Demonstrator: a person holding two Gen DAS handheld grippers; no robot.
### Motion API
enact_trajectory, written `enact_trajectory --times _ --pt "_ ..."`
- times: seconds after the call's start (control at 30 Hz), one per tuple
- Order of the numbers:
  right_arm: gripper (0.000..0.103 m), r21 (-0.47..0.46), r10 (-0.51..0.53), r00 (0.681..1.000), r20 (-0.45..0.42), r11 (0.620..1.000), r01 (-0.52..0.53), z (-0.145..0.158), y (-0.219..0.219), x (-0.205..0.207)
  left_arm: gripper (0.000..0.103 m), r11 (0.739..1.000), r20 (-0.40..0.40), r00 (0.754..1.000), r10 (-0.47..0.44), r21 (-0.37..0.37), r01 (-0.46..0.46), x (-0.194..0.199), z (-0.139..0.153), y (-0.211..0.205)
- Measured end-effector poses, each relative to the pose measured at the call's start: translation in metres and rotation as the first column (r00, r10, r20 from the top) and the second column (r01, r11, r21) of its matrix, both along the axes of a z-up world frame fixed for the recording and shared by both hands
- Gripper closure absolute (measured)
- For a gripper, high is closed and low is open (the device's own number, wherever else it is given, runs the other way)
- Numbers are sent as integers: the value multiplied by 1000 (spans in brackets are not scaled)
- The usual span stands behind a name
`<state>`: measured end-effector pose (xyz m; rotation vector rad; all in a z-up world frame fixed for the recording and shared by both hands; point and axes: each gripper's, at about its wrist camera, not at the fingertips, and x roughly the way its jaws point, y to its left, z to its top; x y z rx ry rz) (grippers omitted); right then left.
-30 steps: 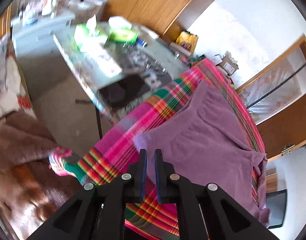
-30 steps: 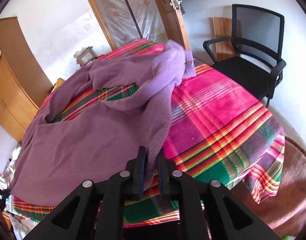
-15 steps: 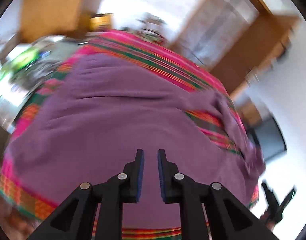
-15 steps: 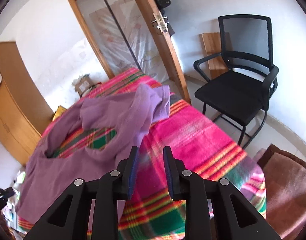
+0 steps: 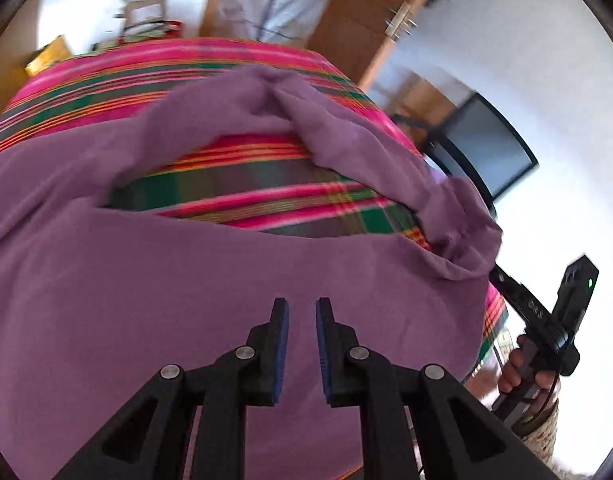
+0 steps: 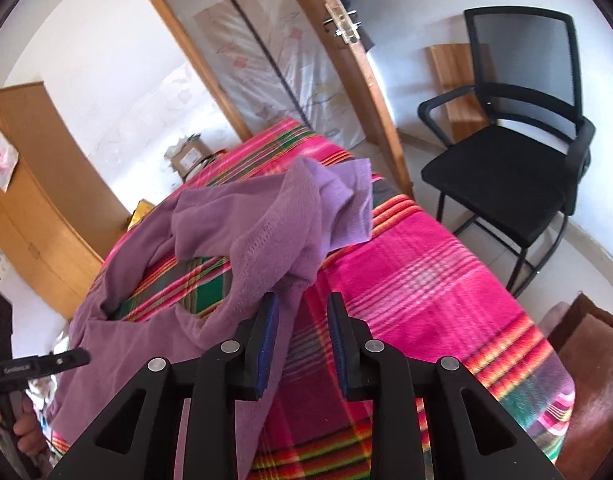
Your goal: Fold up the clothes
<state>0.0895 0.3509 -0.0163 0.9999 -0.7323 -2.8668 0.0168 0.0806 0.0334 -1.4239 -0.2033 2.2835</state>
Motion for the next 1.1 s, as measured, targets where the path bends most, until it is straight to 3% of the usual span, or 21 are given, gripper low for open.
enact_trajectory --times 0.1,0.33,0.63,0.7,0.8,1.1 --pt "76 0 31 999 -7 1000 -31 1 -5 -8 89 999 43 998 -47 6 47 -7 -10 19" --pt "76 46 148 988 -36 988 -147 8 -39 -25 89 998 71 996 -54 38 52 -14 -15 36" --pt "76 169 359 933 2 920 -354 4 -102 -44 88 997 133 990 -53 61 45 -21 -31 47" --pt "76 199 366 931 3 912 -359 5 -104 -43 88 997 133 990 -49 72 39 -21 -31 46" --pt "76 172 354 935 -20 923 -345 8 -90 -43 88 996 135 990 -50 82 39 -23 -32 46" --pt "76 115 211 977 12 971 -211 12 -41 -83 88 993 134 989 -55 111 41 -28 -37 46"
